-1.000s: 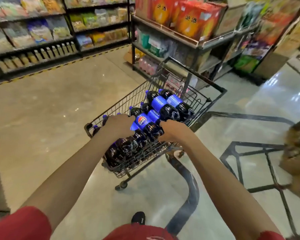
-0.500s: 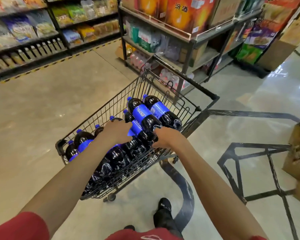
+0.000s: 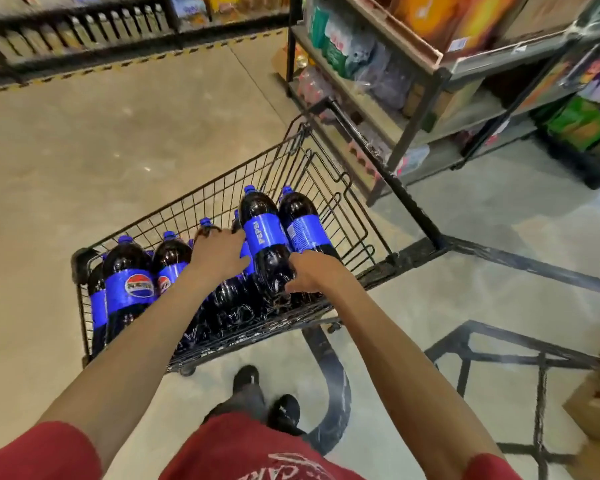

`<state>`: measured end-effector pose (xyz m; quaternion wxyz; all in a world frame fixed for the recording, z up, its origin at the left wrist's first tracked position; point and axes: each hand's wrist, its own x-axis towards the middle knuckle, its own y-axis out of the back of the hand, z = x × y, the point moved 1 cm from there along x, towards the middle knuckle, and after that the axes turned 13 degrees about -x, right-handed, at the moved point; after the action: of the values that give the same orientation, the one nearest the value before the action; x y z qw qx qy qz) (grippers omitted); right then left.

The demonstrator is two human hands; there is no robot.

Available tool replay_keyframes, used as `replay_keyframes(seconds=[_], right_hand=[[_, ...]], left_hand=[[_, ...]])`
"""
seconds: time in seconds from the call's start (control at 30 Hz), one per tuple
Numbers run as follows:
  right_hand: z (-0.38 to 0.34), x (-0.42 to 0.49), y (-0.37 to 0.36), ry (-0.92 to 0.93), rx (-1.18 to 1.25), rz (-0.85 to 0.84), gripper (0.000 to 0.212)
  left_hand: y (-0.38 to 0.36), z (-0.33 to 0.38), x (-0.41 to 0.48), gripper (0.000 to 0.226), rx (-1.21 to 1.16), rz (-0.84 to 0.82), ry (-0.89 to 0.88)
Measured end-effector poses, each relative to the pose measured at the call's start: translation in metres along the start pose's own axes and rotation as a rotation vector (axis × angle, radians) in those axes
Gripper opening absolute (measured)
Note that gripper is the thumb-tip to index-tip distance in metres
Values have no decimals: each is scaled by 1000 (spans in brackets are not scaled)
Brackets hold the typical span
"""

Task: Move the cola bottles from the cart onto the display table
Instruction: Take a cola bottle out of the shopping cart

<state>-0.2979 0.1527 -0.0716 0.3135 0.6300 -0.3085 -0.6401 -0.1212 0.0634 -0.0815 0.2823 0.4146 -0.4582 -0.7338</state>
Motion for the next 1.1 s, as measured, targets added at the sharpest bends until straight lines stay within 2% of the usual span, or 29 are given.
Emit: replay_keyframes(seconds=[0.17, 0.33, 0.53, 0.67, 0.8, 0.93, 1.0, 1.1], right_hand=[[7, 40, 7, 40, 17, -38, 51], [8, 69, 13, -16, 20, -39, 54], [3, 107, 13, -81, 120, -145, 81], [4, 127, 17, -110, 212, -180, 90], [-3, 135, 17, -166, 295, -203, 106], [-9, 134, 10, -237, 361, -123, 102], [-11, 136, 3, -260, 389, -105, 106], [-12, 137, -1, -278, 443, -87, 110]], left_hand=[[-2, -9, 40, 41, -130, -15, 83], [-9, -19, 91, 39, -239, -8, 144], [-30, -30, 132, 57, -525, 20, 298], [-31, -31, 153, 68, -738, 18, 402], [-38, -30, 170, 100, -930, -57, 481], [-51, -30, 184, 117, -1175, -39, 535], [-53, -30, 187, 120, -1257, -18, 554], [-54, -31, 190, 112, -1327, -2, 556]])
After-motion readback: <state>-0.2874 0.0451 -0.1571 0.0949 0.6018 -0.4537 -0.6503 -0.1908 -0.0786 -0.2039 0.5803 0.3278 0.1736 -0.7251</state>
